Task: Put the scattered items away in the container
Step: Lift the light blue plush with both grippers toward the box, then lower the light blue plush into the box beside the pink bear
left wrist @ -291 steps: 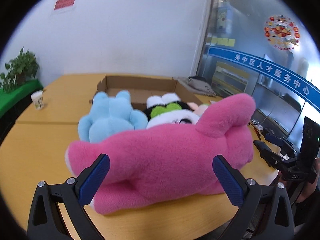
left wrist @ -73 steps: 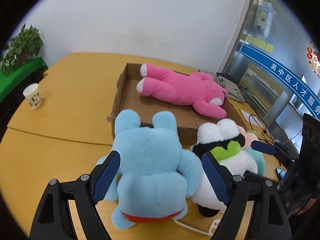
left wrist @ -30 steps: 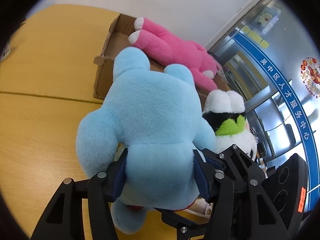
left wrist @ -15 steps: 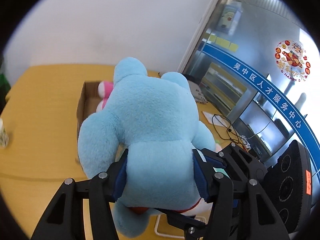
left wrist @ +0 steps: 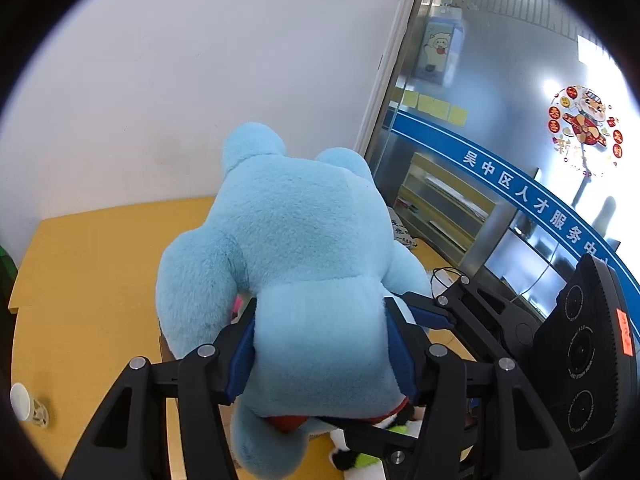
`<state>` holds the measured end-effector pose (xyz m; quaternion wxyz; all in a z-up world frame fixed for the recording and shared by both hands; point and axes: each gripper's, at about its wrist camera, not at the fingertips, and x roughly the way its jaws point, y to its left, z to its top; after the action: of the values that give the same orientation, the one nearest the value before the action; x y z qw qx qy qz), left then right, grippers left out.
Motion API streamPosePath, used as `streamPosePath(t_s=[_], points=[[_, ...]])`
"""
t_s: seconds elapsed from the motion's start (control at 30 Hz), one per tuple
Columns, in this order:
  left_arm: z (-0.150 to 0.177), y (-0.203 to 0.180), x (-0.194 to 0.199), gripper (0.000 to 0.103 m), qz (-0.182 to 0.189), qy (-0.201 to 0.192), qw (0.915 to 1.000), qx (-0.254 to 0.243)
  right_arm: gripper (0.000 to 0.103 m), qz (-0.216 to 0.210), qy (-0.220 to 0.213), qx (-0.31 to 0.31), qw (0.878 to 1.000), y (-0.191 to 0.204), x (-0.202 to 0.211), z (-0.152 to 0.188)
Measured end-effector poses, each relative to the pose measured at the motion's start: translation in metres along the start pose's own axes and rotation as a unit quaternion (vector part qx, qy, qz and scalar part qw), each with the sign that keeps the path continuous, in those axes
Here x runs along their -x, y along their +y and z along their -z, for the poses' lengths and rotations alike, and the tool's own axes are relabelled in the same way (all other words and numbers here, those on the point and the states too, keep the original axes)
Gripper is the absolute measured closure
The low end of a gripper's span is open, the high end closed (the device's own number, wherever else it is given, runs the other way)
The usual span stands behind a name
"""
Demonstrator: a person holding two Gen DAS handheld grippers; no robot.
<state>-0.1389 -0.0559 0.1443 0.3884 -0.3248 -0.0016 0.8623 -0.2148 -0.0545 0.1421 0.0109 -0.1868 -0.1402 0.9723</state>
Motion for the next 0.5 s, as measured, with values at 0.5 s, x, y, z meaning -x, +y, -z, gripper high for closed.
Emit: streamPosePath(t_s=[0.5], points=[[0.075,0.102,-0.126,0.046,0.001,0.110,0.9885,0.103,0.026,-0.076,0.130,-0.071,0.986,-0.008,-0.128,0.098]])
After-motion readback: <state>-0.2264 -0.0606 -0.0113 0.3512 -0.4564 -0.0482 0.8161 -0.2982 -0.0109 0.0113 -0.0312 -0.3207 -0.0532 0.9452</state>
